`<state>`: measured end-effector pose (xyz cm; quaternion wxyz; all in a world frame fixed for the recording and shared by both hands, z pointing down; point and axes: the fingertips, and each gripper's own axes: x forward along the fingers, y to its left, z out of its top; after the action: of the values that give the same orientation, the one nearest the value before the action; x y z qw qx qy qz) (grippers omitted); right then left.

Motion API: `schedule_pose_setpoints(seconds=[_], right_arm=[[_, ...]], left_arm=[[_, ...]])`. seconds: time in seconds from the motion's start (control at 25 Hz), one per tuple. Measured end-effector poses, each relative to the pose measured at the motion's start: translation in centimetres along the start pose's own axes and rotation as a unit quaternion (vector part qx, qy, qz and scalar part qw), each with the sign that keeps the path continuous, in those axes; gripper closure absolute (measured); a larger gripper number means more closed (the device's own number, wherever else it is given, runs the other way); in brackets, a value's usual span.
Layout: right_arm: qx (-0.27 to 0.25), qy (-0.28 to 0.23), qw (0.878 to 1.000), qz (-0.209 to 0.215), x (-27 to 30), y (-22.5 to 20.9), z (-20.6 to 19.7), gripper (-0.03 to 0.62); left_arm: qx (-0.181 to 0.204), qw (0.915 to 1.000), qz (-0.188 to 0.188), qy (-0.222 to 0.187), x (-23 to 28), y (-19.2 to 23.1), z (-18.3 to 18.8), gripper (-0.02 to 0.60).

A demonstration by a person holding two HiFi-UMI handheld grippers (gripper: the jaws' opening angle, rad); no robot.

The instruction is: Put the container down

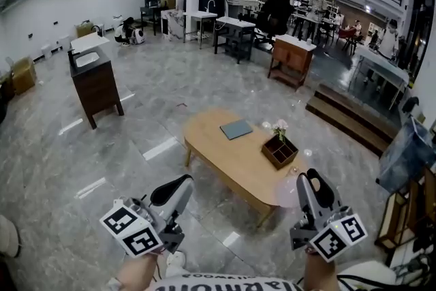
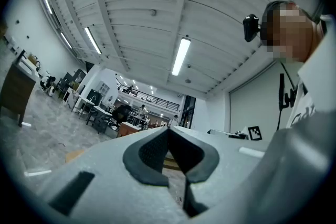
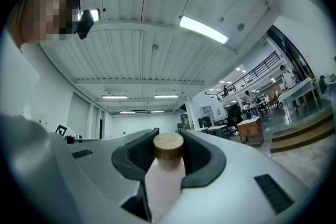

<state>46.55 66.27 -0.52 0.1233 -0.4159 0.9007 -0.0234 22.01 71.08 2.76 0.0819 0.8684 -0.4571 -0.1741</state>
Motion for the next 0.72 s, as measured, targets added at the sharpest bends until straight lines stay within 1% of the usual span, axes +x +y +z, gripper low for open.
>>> schedule_pose_setpoints(seconds=[0.16, 0.28, 0.48, 0.6, 0.72], right_arm=[[-0.007, -0.010, 1.000, -0.011, 3.6, 0.5, -0.1, 0.467], [-0.012, -0.019, 0.999, -0.026, 6.6, 1.1, -0.2, 0.466], [-0.009, -0.043, 0.998, -0.046, 11.6, 2.7, -0.5, 0.467], [-0.004, -0.058, 0.997, -0.057, 14.1, 3.6, -1.2, 0.467], [-0.002, -0.058, 0.996, -0.063, 16.5, 4.8, -2.1, 0.467]], left_arm=[[0.013, 0.9999, 0.001, -0.011, 1.0, 4.3, 2.0, 0.566], [0.027, 0.9994, -0.006, -0.019, 1.6, 7.6, 3.9, 0.566], [0.035, 0.9989, -0.027, -0.014, 2.2, 13.4, 6.8, 0.566], [0.049, 0.9982, -0.032, -0.014, 2.2, 16.7, 7.8, 0.566], [0.056, 0.9977, -0.039, -0.004, 2.1, 19.7, 8.6, 0.566]])
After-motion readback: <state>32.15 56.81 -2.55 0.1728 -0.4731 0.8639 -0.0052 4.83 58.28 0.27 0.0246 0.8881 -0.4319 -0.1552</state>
